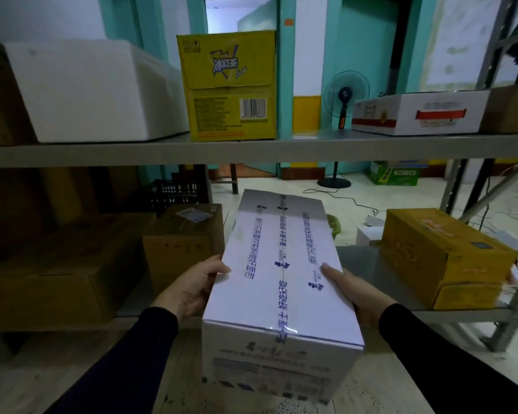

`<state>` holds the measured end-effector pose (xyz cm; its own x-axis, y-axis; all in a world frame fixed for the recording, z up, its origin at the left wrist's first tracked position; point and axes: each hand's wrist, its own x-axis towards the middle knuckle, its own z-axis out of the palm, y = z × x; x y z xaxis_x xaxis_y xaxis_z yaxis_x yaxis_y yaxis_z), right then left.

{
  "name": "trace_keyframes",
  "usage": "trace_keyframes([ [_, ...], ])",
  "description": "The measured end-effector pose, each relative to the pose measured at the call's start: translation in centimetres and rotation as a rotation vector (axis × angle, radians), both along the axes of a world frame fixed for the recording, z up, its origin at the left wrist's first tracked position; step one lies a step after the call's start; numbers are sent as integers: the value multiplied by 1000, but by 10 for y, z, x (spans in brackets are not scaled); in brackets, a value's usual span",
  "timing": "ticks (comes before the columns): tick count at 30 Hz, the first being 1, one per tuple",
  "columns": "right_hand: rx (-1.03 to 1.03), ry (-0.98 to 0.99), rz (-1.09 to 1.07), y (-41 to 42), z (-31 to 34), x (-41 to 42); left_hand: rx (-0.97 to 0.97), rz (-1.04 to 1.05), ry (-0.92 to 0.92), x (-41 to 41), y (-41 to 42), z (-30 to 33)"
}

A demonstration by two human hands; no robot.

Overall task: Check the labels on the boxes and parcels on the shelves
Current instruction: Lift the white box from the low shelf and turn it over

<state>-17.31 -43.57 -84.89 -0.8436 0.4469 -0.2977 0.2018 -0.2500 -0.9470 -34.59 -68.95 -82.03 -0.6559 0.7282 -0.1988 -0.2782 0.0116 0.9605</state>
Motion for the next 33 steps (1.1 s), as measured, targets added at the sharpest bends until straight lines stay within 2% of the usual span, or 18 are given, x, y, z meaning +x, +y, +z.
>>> trace_keyframes([
  [8,89,53,10,1,-21,12,-236,8,164,-6,10,-12],
  [13,16,67,-44,8,-21,9,-314,-5,327,1,15,-12],
  [18,188,69,-19,3,-21,2,-343,-32,429,0,9,-17],
  [21,288,92,-62,4,-27,4,-309,10,346,-8,3,-22],
  [24,333,145,-22,4,-34,10,-185,128,56,-14,5,-19],
  [26,328,139,-19,6,-39,11,-168,114,-112,-10,9,-8],
  [27,261,124,-38,7,-40,10,-158,81,-157,-8,10,-5],
  [30,100,126,-90,9,-25,5,-87,-14,-160,0,15,2],
  [33,10,97,-143,21,-6,-5,7,-4,-140,1,12,-3],
])
